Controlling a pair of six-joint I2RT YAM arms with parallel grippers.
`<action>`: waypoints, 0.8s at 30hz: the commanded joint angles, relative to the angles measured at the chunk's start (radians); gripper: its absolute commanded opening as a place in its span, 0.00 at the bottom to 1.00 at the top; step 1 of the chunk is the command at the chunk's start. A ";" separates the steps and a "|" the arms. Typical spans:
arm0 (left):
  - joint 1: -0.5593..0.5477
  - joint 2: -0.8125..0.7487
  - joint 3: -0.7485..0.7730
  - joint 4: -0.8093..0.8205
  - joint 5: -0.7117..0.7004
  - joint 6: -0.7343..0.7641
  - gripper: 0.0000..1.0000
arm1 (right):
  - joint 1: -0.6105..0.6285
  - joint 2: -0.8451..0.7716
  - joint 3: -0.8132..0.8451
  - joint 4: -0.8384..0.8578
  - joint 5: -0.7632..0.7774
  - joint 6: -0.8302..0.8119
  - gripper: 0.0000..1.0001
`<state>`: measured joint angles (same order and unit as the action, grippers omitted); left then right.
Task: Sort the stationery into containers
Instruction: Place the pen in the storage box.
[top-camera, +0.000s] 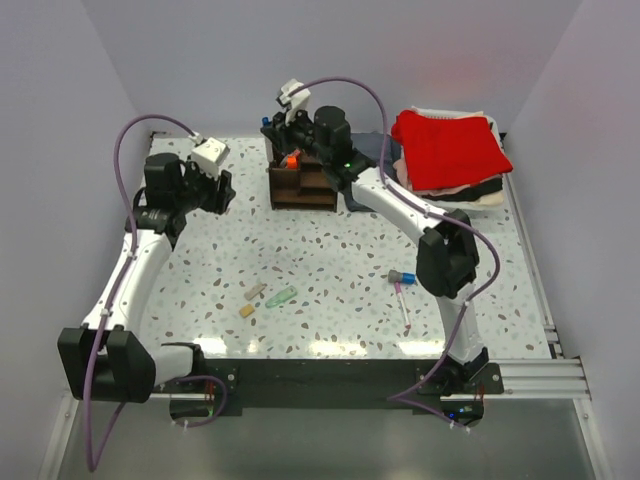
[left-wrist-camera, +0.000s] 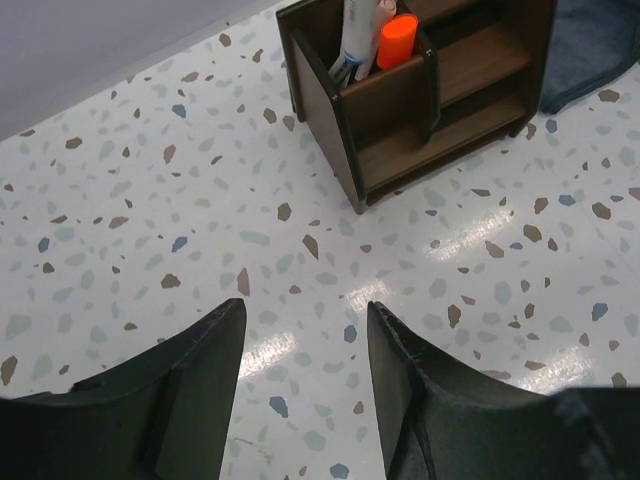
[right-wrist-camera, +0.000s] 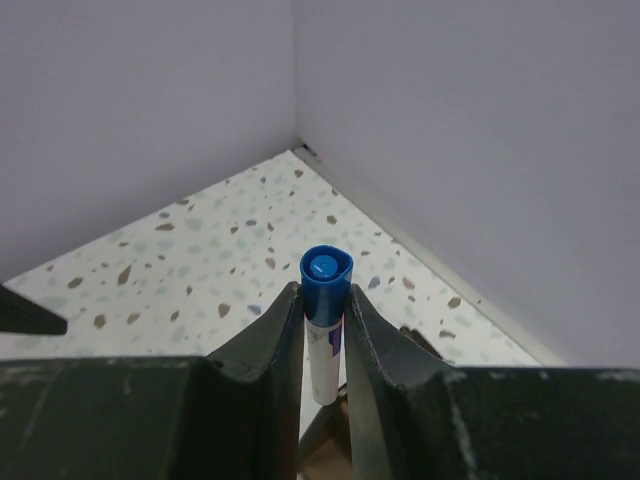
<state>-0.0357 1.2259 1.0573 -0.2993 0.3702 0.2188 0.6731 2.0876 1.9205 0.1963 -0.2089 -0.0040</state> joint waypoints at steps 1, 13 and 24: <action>0.010 0.033 0.023 -0.008 0.009 -0.009 0.56 | -0.001 0.093 0.127 0.235 0.054 -0.060 0.00; 0.010 0.145 0.093 -0.001 0.013 0.017 0.56 | -0.017 0.204 0.216 0.273 0.082 -0.090 0.00; 0.010 0.210 0.116 0.032 0.058 -0.002 0.56 | -0.027 0.189 0.201 0.213 0.124 -0.113 0.00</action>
<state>-0.0338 1.4284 1.1160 -0.3138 0.3962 0.2264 0.6514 2.3199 2.0995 0.3771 -0.1246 -0.0845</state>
